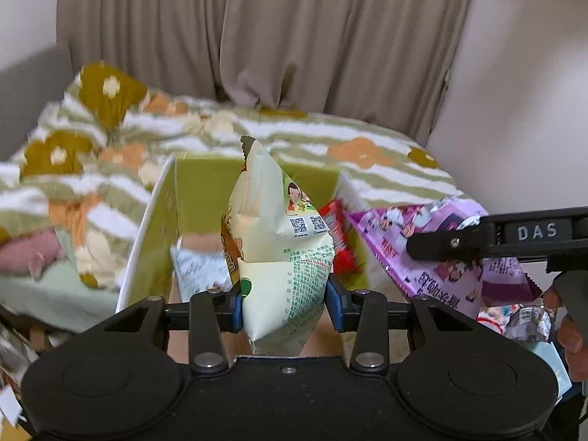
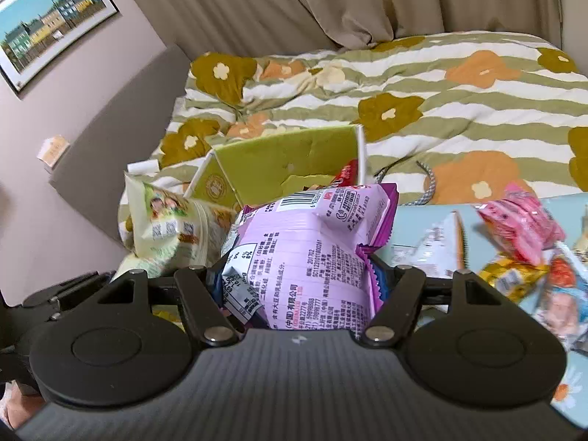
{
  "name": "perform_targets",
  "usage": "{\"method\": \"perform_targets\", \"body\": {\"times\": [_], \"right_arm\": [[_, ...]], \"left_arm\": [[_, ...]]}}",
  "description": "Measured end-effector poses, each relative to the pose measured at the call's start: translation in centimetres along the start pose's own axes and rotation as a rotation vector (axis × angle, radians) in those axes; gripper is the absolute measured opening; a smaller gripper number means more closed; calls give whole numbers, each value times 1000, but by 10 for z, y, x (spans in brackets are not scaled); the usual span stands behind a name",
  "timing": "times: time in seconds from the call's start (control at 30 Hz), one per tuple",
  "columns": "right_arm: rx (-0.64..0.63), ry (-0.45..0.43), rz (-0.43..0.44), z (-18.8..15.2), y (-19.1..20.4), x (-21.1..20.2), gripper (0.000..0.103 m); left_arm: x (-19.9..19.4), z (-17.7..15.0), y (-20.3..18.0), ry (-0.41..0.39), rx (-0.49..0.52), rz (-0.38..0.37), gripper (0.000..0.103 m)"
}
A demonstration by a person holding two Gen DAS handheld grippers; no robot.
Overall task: Organize snacks
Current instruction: 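Carry both bags over the box and release them inside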
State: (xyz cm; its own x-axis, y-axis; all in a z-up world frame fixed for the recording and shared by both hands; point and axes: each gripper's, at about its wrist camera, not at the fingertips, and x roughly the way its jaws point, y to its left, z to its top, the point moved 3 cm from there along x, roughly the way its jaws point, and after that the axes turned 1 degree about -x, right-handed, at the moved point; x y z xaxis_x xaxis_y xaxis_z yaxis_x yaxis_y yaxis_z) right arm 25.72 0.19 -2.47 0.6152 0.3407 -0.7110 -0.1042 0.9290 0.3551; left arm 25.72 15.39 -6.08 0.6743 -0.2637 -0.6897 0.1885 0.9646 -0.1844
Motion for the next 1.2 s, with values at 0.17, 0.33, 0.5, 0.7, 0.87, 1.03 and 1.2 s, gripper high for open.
{"method": "perform_targets", "body": {"times": [0.17,0.33,0.5,0.7,0.87,1.03,1.2], "right_arm": [[22,33,-43,-3,13,27,84],[27,58,-91,-7,14,41,84],[-6,77,-113,-9,17,48,85],[-35,79,-95,-10,22,52,86],[-27,82,-81,-14,27,61,87],[-4,83,-80,-20,32,76,94],[-45,68,-117,-27,37,81,103]], "left_arm": [[25,-5,24,67,-33,-49,60],[21,-11,29,38,23,6,99],[10,-13,34,31,24,57,99],[-6,-8,38,-4,-14,116,100],[-9,-12,47,-2,-47,164,100],[-7,-12,56,6,-61,174,100],[-4,-17,54,11,-13,181,100]]}}
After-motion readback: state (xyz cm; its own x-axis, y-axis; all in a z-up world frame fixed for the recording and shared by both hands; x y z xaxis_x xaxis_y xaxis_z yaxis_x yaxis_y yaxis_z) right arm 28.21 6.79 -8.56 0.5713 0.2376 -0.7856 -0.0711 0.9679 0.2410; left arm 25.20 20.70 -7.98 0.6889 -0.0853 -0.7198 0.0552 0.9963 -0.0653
